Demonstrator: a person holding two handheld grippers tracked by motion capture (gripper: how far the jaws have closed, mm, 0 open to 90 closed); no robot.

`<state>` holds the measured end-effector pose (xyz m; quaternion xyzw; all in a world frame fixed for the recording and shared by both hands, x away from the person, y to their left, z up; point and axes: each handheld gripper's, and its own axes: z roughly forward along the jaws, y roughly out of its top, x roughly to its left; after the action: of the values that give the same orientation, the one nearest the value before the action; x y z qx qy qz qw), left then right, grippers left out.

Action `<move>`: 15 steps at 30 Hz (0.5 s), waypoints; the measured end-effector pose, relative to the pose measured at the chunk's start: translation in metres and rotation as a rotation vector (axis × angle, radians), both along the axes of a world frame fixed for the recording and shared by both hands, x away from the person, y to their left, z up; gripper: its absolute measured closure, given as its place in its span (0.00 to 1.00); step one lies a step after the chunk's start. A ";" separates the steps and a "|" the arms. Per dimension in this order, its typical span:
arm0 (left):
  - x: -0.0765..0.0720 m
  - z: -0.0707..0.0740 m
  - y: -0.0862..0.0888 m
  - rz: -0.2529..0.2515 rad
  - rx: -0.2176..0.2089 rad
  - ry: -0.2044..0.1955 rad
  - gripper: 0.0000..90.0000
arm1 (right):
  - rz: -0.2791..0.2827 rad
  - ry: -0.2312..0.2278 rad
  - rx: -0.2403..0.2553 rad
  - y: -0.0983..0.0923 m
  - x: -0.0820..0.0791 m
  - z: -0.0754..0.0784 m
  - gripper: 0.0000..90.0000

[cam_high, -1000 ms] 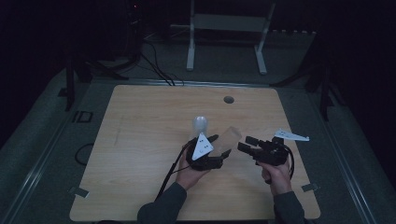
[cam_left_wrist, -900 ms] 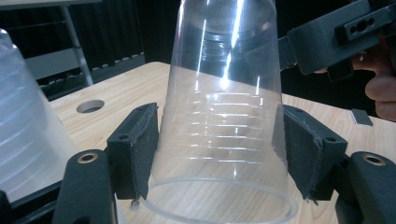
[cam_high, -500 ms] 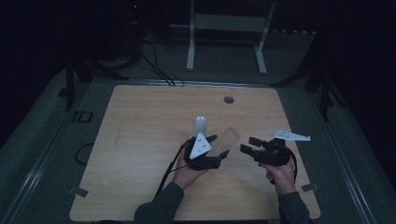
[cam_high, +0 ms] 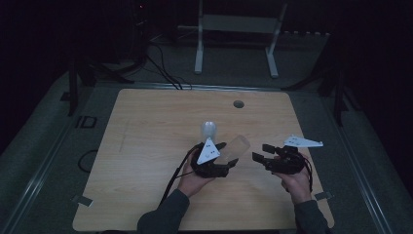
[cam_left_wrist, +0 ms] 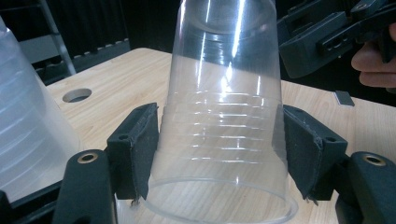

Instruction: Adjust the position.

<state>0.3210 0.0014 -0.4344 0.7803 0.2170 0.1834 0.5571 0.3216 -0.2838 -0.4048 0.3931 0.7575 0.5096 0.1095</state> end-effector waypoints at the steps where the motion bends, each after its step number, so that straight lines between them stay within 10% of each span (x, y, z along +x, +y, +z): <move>1: 0.000 0.000 0.000 -0.002 0.000 0.002 0.36 | -0.001 -0.001 -0.009 0.000 0.000 0.000 0.38; 15: 0.002 0.001 0.004 -0.010 0.010 0.009 0.36 | 0.010 -0.021 -0.121 0.001 -0.001 0.004 0.38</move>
<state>0.3231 0.0057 -0.4331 0.7850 0.2147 0.1782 0.5531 0.3206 -0.2823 -0.4010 0.3765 0.7876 0.4677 0.1385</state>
